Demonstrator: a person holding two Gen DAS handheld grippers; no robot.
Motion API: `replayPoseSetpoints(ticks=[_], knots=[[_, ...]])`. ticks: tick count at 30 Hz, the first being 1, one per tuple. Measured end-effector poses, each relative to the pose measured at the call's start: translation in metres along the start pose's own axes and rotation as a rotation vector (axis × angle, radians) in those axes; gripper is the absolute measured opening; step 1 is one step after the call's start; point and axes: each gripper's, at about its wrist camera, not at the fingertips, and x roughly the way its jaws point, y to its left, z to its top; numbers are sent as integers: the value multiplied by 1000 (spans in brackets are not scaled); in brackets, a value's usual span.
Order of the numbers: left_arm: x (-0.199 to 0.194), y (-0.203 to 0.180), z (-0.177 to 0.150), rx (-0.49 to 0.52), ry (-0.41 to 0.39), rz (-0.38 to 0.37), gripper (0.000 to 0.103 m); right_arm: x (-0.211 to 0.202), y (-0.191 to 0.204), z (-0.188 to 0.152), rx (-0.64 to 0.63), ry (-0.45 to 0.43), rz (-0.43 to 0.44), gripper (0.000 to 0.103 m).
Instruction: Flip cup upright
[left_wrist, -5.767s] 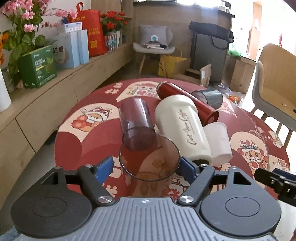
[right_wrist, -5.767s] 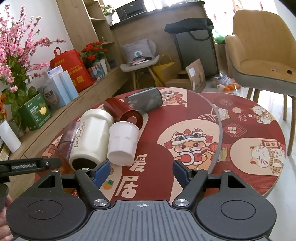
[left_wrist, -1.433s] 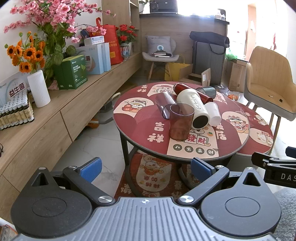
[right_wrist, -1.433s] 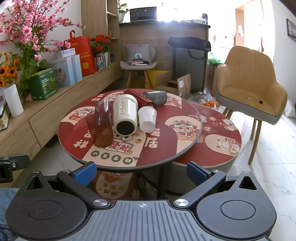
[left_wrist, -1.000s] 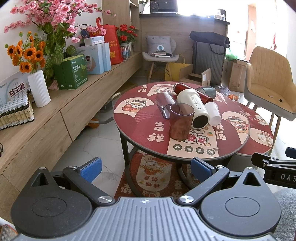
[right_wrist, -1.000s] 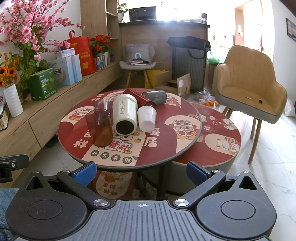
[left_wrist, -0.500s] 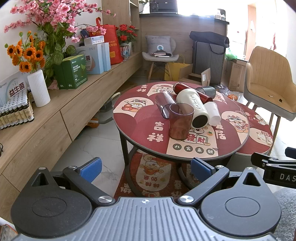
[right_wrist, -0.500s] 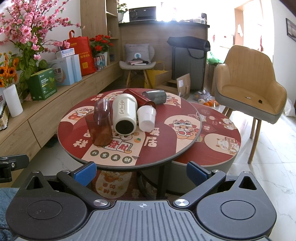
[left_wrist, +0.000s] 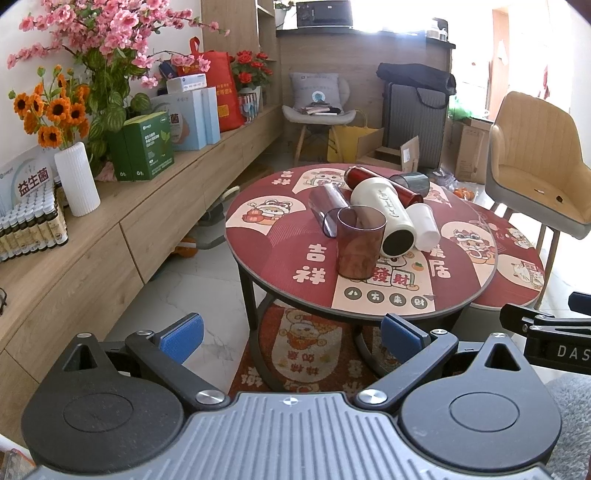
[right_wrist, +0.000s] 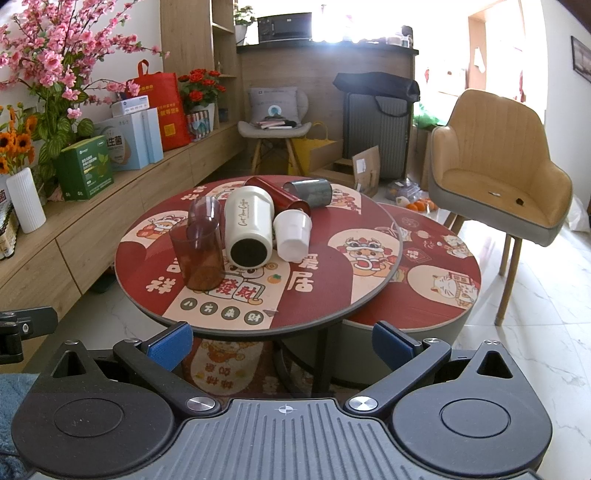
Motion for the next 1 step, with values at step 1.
replayPoseSetpoints(ticks=[1], knots=[[0, 0, 0, -1, 1, -1, 103, 0, -1, 1, 1, 0, 0, 103]])
